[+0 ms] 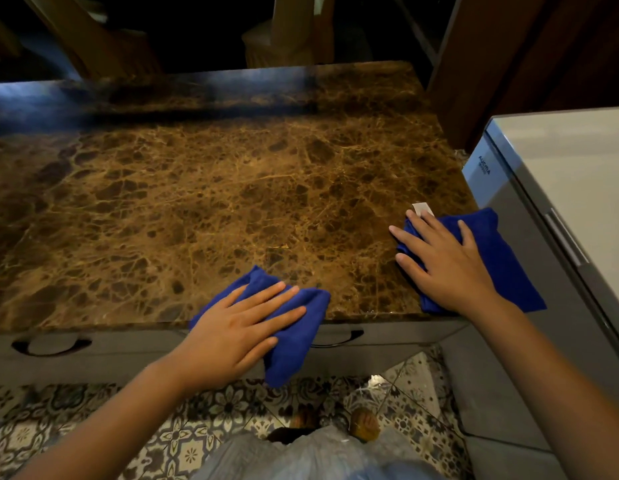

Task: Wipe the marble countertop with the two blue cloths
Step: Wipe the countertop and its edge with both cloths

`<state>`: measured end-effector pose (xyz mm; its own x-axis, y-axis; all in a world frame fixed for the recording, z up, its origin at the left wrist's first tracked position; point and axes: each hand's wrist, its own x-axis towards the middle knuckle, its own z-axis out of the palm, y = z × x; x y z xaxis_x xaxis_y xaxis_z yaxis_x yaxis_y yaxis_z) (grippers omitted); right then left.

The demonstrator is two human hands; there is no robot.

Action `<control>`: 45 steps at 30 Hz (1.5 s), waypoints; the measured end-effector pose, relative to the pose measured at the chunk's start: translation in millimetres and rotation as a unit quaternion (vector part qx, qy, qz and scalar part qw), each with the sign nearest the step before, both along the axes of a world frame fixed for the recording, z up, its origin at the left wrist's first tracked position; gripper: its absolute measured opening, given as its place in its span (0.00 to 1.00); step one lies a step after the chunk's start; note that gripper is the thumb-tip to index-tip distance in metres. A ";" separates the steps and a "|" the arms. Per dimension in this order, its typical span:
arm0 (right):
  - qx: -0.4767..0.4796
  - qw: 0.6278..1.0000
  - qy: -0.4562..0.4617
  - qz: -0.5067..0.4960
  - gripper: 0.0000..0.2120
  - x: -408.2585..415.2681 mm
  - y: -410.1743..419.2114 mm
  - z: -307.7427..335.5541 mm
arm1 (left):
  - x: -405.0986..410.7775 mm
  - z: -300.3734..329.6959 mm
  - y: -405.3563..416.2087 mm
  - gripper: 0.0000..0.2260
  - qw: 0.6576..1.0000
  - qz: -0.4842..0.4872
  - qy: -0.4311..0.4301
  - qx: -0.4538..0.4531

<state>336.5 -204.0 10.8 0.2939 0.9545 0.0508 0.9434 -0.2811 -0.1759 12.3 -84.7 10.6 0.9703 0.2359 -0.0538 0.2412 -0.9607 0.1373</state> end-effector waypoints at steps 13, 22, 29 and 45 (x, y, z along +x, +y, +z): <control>0.006 1.000 -0.004 0.000 0.25 1.1 1.7 -1.8 | 35.7 -5.9 130.1 0.28 0.936 0.350 -0.040 0.014; 0.007 1.000 -0.010 0.000 0.25 1.6 2.4 -3.4 | 123.0 -3.8 81.1 0.30 0.979 0.201 -0.030 0.010; 0.011 1.000 -0.012 0.001 0.24 1.8 1.9 -3.6 | 84.6 -5.9 4.4 0.25 1.000 0.020 -0.016 0.004; 0.027 1.000 0.012 0.002 0.23 0.7 0.3 -2.3 | 88.8 -2.3 82.6 0.26 0.948 0.289 -0.129 -0.041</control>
<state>337.2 -203.7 8.5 0.2924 0.9515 0.0957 0.9397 -0.2673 -0.2133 101.1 -2.1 8.3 0.6629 0.7380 0.1260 0.6728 -0.6611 0.3322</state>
